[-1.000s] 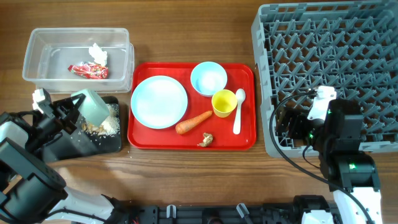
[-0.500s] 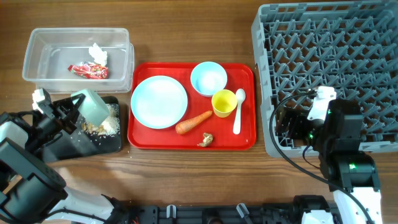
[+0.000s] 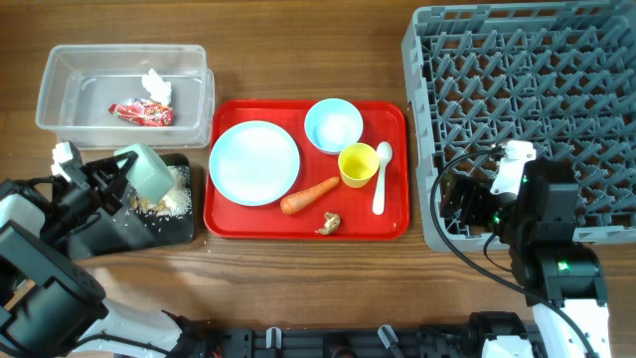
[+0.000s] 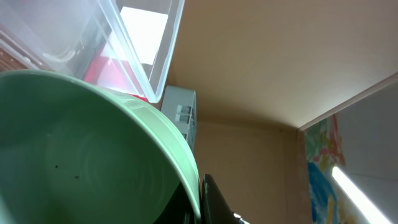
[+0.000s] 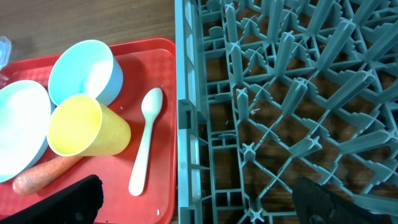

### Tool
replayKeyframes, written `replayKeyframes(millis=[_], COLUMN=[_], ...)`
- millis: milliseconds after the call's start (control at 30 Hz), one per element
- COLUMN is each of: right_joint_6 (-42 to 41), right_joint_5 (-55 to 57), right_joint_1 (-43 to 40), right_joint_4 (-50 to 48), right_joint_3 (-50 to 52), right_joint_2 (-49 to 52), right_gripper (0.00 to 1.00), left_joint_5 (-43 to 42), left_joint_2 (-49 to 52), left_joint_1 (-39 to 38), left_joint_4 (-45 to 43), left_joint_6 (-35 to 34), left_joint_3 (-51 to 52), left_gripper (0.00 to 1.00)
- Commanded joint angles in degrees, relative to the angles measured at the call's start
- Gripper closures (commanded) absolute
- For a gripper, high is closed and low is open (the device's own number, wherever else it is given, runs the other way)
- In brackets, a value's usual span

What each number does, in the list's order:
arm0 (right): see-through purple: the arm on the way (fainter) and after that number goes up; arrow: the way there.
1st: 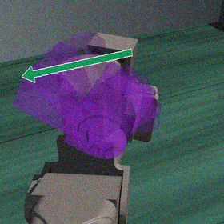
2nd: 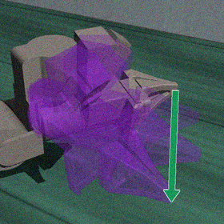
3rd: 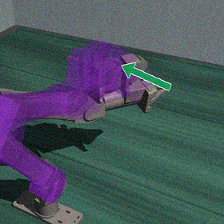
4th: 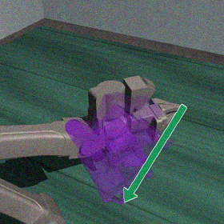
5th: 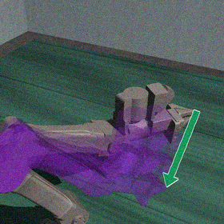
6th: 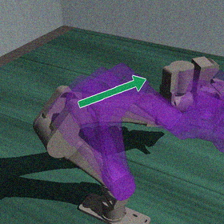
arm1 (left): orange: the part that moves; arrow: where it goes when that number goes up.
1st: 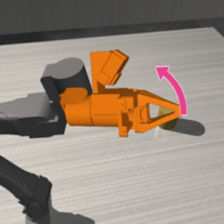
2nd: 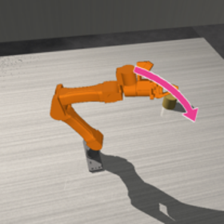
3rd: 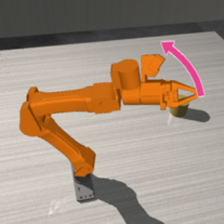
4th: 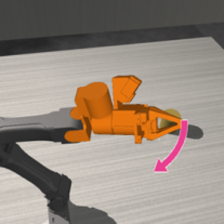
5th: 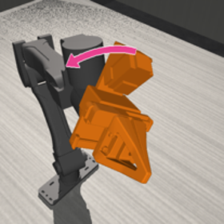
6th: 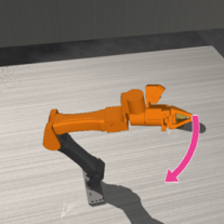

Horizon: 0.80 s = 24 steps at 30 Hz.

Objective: Sort waste into correct bins and load items into the dishwasher rack
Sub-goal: 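Tip the green bowl over the black tray to empty rice and peanuts, then set the empty green bowl back onto the blue plate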

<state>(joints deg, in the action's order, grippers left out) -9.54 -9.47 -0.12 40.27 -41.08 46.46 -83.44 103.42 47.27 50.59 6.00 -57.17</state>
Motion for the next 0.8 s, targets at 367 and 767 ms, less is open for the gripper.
replayKeyframes(millis=[367,767], right_joint_6=[0.4,0.4], right_joint_5=[-0.9,-0.9], right_joint_1=[0.3,0.3], right_joint_4=[-0.3,-1.2], right_joint_3=[-1.6,-1.6], right_joint_2=[0.2,0.2], right_gripper=[0.00,0.00], left_joint_5=[3.0,49.3], left_joint_2=[-12.4,-14.9], left_joint_1=[-14.4,-48.9], left_joint_4=[-0.4,-17.2], left_joint_6=[2.8,-9.2], left_joint_3=[0.0,0.0], left_gripper=[0.96,0.96])
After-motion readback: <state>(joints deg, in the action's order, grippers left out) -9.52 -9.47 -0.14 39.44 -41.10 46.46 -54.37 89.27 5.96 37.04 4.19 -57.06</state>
